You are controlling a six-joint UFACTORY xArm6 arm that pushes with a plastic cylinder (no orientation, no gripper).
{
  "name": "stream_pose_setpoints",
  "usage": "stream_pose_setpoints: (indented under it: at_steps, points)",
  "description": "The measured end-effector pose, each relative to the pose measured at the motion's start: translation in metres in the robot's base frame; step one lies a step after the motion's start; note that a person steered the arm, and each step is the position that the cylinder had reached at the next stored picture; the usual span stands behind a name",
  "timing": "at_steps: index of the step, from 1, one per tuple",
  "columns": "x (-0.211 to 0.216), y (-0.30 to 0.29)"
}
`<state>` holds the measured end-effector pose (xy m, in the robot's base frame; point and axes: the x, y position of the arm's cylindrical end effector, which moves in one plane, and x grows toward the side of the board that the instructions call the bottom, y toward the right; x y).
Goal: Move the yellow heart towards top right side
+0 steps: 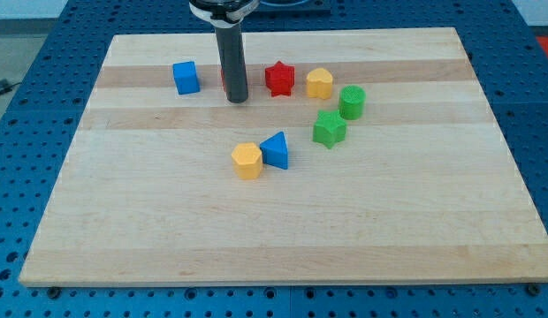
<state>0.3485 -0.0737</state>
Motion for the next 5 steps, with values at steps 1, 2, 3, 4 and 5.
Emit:
stream_pose_setpoints:
  at_steps: [1,2,3,4,5]
  points:
    - [0.028,-0.056]
    - [0.062,-0.069]
    - [0.093,-0.028]
    - [0.094,-0.021]
    - [0.080,0.016]
